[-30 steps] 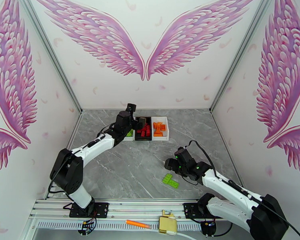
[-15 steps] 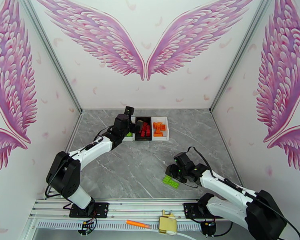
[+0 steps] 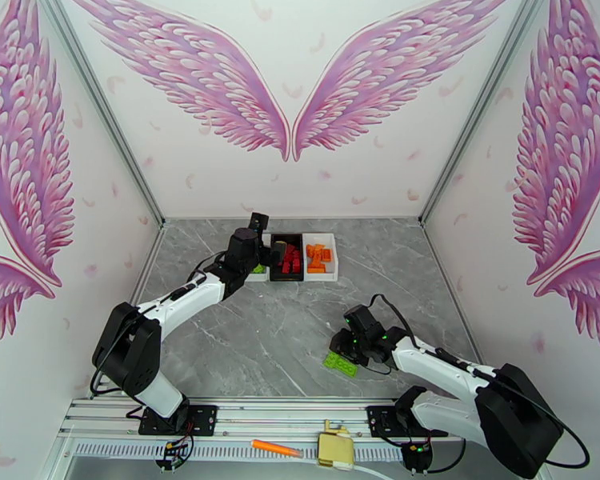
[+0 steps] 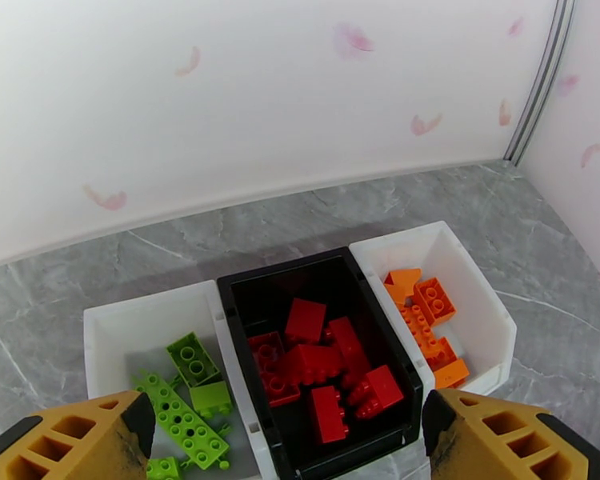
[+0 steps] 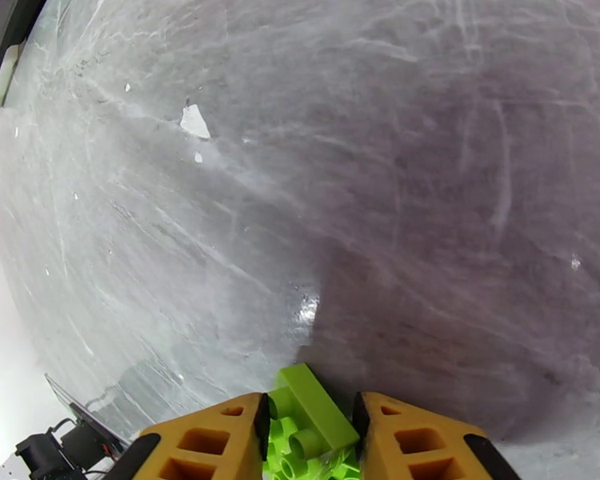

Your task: Sort the legos into containers by color

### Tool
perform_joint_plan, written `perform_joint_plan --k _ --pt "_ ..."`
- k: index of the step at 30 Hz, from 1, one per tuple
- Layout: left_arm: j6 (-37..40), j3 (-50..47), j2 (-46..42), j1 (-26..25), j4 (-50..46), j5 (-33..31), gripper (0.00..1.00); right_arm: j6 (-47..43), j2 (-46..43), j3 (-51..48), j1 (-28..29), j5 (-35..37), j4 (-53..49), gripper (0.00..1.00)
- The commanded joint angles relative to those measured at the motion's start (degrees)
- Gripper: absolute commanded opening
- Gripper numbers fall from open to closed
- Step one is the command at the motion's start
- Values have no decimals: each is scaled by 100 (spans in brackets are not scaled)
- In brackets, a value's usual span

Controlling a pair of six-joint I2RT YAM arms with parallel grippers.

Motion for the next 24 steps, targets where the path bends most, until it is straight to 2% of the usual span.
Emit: perform_joint_plan --k 1,10,15,19,24 --pt "84 -69 -116 1 61 -12 93 98 40 -43 -23 54 107 26" --pt "41 -252 -284 7 153 14 93 162 103 223 -23 175 342 15" --pt "-107 -613 -616 0 220 254 93 -157 15 487 -26 467 470 10" --pt "-415 -1166 -1035 -39 440 667 94 -452 65 774 -40 753 889 9" --pt "-1304 -1841 -1440 -342 844 1782 95 -458 216 1155 -42 844 1604 10"
